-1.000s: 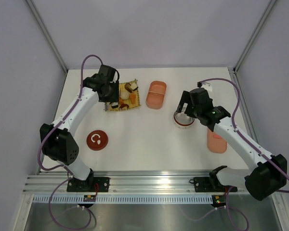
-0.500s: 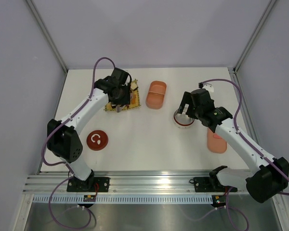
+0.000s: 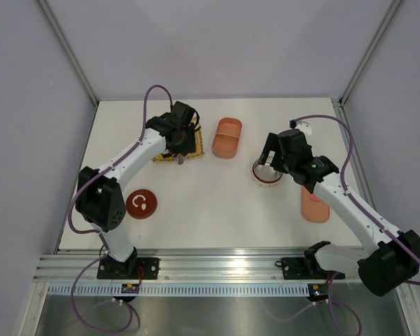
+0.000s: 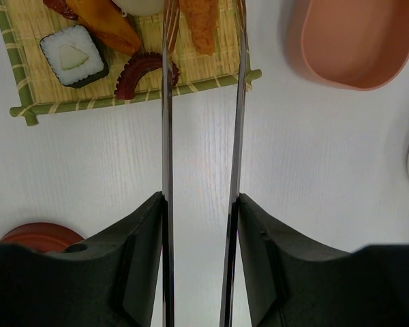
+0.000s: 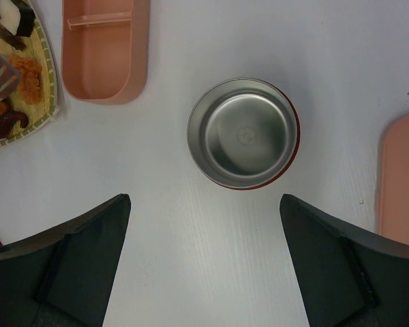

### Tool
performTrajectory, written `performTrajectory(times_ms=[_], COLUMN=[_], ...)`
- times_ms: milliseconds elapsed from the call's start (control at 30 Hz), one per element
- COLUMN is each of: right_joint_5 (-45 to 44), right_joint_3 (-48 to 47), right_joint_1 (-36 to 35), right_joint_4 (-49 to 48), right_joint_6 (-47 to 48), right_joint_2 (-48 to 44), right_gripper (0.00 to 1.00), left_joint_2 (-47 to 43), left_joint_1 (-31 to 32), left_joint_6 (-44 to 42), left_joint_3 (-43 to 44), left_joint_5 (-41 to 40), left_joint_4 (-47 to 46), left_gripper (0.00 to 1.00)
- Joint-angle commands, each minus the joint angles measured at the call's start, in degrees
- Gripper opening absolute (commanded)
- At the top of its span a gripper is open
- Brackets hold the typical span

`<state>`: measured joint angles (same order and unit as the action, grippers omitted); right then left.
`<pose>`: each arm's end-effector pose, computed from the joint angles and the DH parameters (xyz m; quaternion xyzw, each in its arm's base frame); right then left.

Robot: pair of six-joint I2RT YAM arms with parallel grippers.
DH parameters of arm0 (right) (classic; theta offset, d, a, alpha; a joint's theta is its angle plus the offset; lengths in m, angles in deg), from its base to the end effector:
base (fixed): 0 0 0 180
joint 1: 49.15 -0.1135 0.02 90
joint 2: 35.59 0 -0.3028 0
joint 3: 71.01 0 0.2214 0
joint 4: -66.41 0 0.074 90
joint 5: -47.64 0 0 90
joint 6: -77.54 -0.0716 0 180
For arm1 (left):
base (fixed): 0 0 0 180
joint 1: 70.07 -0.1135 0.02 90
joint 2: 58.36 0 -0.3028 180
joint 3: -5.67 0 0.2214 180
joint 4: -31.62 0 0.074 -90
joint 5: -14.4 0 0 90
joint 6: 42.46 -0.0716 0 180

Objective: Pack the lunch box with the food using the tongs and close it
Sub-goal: Pick up the fake food from the plate.

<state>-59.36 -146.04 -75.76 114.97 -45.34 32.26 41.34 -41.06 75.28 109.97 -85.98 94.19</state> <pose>0.2172 0.0854 0.3274 0.1101 0.8966 0.0850 0.4203 0.3284 -0.1673 0.3073 -0.0143 0.9575 -0.0541 0.2831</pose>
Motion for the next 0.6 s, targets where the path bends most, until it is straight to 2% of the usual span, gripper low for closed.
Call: performTrajectory(times_ms=[0,133,567], right_joint_5=[-0.5,0.03,0.91], right_joint_3=[0.33,0.42,0.86], right_joint_1=[0.07,0.07,0.07], right_joint_4=[-1.02,-1.29,-1.46], right_joint_6=[-0.87,-1.04,-1.04], right_joint_2=[-1.58,-1.59,-0.97], right_gripper=[1.0,1.0,1.0], left_joint_2=[1.28,1.72,6.38], left_joint_1=[-0.01,-0.01,-0.01], left_joint_6=[1.69,2.49,2.22], left_joint_3=[0.72,0.2,2.65], left_joint_5=[-1.93,-3.52,-1.15], left_joint_4=[-2.47,-2.9,-3.26], left_gripper=[0.47,0.47,0.47])
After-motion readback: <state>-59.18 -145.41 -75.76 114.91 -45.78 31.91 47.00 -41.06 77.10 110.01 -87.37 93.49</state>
